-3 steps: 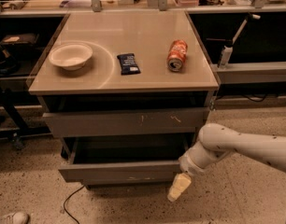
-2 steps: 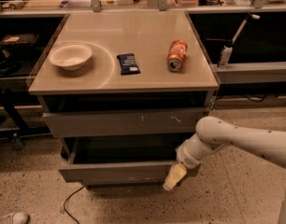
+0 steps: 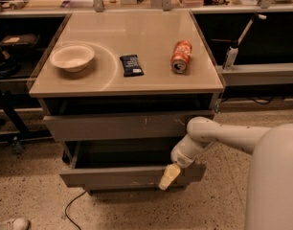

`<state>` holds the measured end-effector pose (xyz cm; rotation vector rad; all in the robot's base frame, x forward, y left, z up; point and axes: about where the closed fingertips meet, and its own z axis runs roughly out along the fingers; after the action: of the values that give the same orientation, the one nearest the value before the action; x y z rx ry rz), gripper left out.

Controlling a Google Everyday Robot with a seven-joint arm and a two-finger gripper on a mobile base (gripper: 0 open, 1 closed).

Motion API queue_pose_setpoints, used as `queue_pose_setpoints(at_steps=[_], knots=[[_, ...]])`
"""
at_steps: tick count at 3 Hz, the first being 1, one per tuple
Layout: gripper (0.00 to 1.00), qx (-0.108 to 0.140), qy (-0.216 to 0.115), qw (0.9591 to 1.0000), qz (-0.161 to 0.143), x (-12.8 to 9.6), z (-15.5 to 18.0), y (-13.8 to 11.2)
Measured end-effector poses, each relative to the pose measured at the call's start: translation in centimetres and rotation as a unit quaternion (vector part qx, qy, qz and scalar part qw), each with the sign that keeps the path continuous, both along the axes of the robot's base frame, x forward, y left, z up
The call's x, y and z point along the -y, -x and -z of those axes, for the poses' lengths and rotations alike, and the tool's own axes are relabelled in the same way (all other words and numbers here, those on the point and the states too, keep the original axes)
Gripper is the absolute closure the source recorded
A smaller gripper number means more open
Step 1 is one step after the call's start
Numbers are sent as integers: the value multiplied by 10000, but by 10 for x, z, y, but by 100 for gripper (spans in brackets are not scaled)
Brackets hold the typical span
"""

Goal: Open middle drawer

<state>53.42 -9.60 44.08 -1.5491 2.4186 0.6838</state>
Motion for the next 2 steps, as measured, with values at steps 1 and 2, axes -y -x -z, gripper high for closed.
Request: queue_pose_setpoints(at_steps=[1, 2], knots=[[0, -393, 222, 9990, -50, 4, 31, 15], [18, -450, 266, 9986, -42, 7, 31, 18]])
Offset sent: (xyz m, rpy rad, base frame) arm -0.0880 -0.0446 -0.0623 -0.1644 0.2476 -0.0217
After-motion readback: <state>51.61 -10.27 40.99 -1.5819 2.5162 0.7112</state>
